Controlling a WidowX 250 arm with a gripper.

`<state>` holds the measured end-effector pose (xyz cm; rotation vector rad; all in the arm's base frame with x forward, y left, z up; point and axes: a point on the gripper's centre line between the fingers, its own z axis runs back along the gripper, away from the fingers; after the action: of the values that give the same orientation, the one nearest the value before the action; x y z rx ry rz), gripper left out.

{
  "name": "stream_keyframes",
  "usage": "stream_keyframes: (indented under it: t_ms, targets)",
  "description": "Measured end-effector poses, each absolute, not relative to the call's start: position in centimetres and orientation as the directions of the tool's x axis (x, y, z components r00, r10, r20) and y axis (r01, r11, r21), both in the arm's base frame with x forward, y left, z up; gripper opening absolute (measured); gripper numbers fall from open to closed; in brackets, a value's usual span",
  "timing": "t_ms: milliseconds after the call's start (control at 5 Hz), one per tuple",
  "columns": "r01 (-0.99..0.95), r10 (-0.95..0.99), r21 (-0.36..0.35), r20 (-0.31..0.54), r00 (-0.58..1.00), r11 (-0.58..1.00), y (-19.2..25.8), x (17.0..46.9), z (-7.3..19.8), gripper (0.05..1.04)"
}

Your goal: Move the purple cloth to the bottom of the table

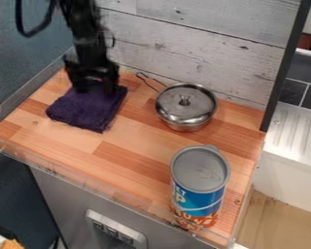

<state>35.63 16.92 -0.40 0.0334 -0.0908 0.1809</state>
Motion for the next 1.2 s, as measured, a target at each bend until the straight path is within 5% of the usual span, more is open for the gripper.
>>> stream_keyframes:
  t_ms: [400, 800, 1200]
  targets:
    - [-0.121, 0.120, 0.034, 0.045, 0.992, 0.992, 16.2, 33.4, -1.1, 1.001]
    - [-0.089, 0.089, 0.014, -0.018, 0.996, 0.996, 13.5, 25.9, -0.3, 0.999]
    - [-0.068, 0.068, 0.008, 0.015, 0.998, 0.998, 12.8, 25.3, 0.0, 0.999]
